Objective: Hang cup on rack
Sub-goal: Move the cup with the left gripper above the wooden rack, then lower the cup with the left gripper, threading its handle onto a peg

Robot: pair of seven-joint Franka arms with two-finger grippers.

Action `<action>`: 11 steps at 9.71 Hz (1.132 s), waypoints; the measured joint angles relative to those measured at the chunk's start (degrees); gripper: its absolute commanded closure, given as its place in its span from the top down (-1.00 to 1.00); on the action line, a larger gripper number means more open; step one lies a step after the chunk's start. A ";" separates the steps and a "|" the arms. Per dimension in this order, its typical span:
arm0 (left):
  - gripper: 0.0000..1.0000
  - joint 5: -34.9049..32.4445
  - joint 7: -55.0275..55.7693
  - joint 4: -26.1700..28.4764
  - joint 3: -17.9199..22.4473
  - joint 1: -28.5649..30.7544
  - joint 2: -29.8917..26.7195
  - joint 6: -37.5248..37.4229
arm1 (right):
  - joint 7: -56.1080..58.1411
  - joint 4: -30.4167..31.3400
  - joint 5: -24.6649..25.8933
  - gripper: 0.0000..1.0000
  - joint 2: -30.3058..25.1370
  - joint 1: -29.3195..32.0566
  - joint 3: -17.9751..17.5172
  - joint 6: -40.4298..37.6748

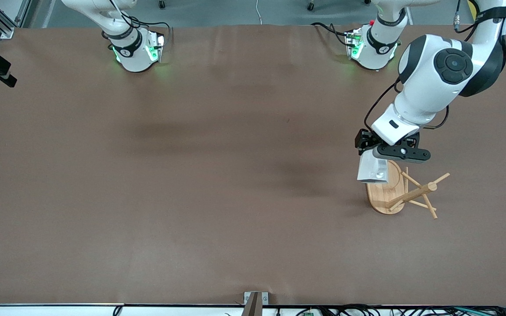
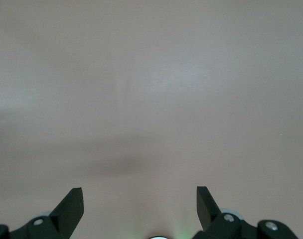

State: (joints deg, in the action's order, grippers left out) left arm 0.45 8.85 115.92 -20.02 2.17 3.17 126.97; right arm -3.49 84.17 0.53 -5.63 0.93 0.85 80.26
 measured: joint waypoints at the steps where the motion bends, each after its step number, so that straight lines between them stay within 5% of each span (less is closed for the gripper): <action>1: -0.52 0.00 -1.28 0.72 0.30 0.00 0.00 1.02 | 0.00 0.03 0.00 1.00 0.64 0.04 0.00 0.79; 11: -0.51 8.24 -21.64 3.93 5.53 0.16 -0.11 1.70 | 2.51 1.22 -0.23 1.00 5.89 -0.22 -1.06 6.12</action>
State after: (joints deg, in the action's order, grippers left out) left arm 8.69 -12.79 119.85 -14.49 2.34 3.06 128.67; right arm -0.97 85.39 0.30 0.26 0.71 -0.21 86.38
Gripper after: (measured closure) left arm 0.286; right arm 0.000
